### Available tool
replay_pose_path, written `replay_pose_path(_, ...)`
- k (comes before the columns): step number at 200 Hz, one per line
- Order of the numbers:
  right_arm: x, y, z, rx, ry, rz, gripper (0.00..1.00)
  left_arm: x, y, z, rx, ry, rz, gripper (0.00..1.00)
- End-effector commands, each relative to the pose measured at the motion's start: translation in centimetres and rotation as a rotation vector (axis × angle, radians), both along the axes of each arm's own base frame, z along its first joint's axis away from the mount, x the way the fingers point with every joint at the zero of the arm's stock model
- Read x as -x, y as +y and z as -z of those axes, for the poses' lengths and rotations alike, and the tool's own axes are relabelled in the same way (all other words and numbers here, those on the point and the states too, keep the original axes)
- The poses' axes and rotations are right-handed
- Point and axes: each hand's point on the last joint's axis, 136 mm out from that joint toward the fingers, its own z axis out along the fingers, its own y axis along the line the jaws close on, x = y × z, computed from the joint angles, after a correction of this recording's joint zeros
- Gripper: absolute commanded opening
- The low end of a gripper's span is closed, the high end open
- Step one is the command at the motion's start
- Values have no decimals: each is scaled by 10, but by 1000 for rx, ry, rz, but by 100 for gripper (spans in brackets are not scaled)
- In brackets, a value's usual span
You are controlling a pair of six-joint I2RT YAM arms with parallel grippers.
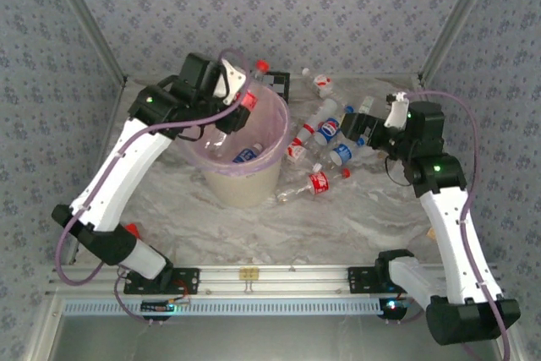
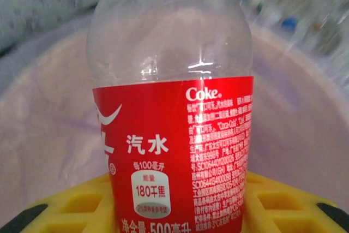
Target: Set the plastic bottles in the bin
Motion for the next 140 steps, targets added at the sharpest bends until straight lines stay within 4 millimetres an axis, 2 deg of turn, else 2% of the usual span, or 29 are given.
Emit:
replay_pose_path(1, 4, -7, 17, 8, 54, 5, 100, 5, 19, 34, -155, 54, 9, 0)
replay_pose_path(35, 4, -19, 35, -6, 97, 38, 100, 7, 27, 73, -245, 114, 11, 0)
replay_pose_path(108, 13, -27, 63, -27, 181, 73, 100, -5, 5, 161, -285, 250, 56, 0)
replay_pose_path(140, 18, -29, 73, -33, 206, 85, 100, -10, 3, 200, -321, 294, 48, 0)
